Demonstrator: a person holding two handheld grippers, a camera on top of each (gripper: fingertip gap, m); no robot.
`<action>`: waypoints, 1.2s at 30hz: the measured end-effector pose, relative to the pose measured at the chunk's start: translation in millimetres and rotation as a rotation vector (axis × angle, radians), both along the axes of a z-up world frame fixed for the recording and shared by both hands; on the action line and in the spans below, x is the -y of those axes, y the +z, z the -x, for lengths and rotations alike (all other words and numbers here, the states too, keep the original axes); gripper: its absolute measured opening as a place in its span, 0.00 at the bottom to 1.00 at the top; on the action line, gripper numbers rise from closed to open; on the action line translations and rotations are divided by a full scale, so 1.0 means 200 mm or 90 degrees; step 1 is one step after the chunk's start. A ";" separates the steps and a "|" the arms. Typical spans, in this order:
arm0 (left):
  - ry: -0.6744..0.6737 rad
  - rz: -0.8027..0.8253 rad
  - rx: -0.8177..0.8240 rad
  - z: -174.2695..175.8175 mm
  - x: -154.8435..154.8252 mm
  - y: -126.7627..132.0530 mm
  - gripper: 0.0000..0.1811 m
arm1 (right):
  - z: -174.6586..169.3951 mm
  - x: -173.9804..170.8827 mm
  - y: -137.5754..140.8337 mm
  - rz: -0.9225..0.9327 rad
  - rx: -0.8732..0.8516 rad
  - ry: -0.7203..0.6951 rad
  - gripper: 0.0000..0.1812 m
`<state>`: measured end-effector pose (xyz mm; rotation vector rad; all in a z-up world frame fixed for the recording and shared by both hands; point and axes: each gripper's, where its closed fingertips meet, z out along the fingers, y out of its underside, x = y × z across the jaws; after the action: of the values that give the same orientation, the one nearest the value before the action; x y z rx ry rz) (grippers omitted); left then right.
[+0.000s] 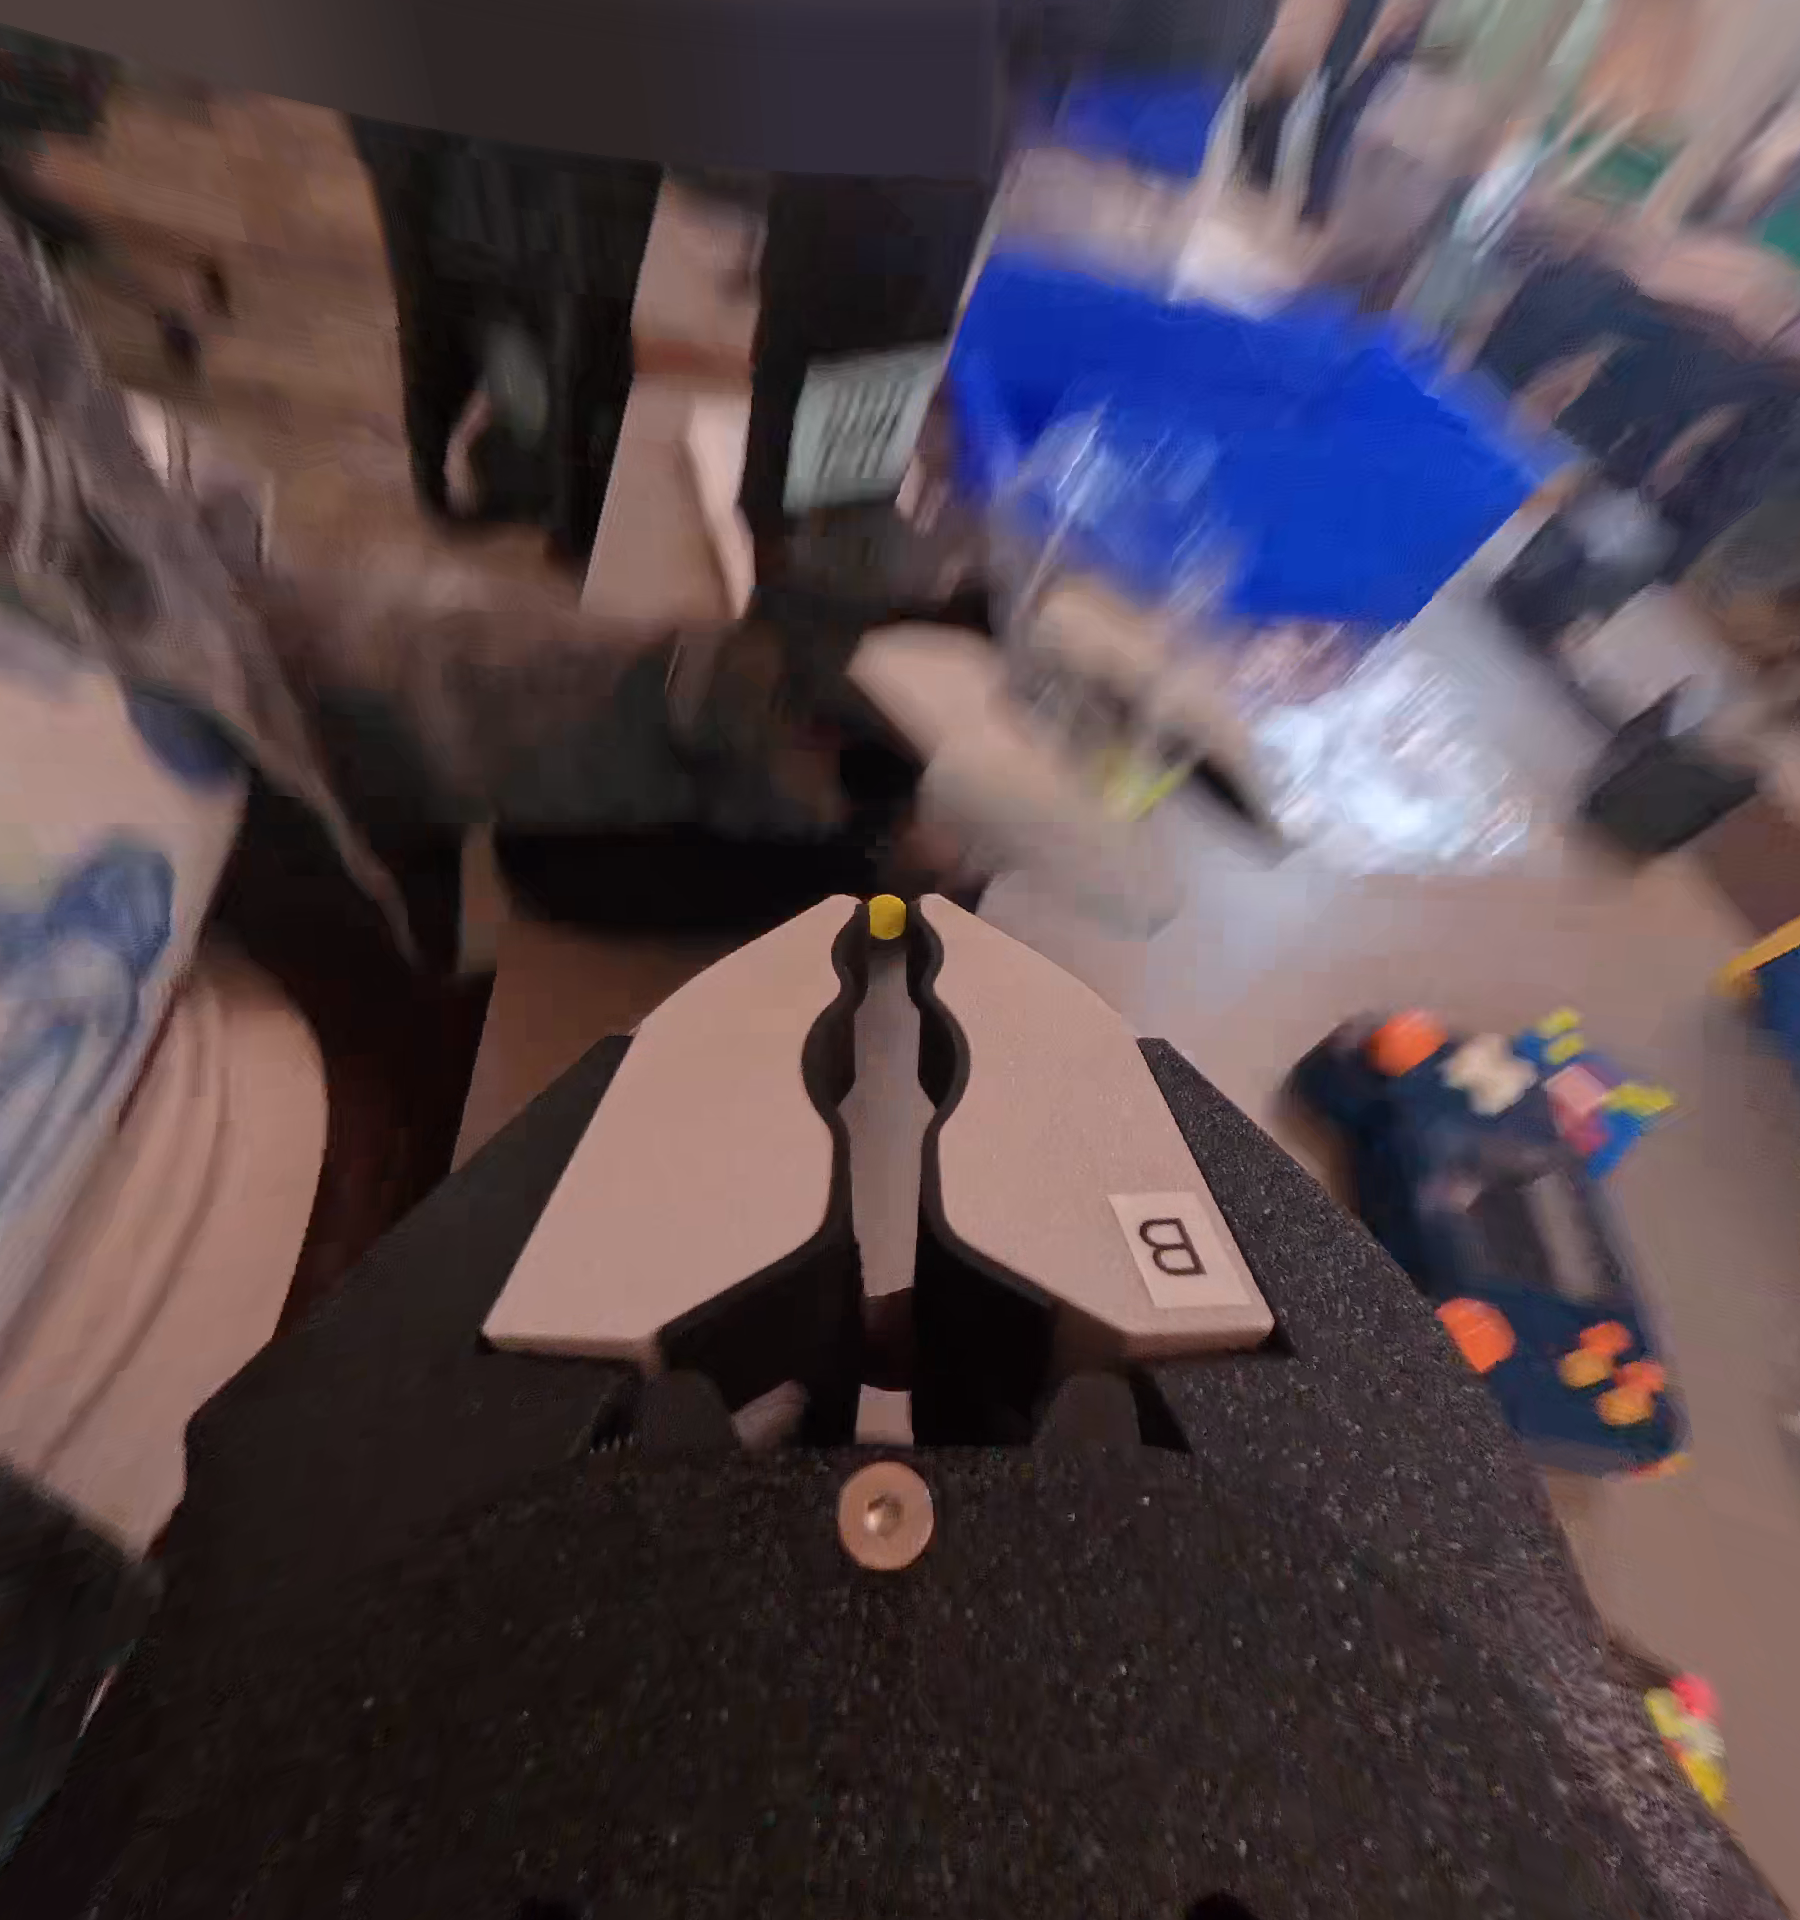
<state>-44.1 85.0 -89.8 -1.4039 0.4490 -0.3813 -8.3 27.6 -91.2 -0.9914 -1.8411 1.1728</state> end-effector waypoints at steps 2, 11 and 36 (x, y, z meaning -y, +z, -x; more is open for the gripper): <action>-0.017 -0.010 -0.011 -0.03 0.01 0.00 0.18 | 0.04 -0.05 0.23 0.029 -0.105 -0.032 0.04; -0.017 -0.008 -0.069 -0.07 0.01 -0.04 0.18 | 0.18 -0.04 0.23 -0.002 -0.033 -0.036 0.08; -0.006 0.021 -0.132 -0.09 -0.02 -0.10 0.18 | 0.12 -0.02 0.14 -0.299 -0.073 -0.051 0.12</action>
<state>-25.8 88.0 -109.6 -1.4808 0.6215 -0.2529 -32.9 32.3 -62.9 -0.7049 -1.8476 0.6840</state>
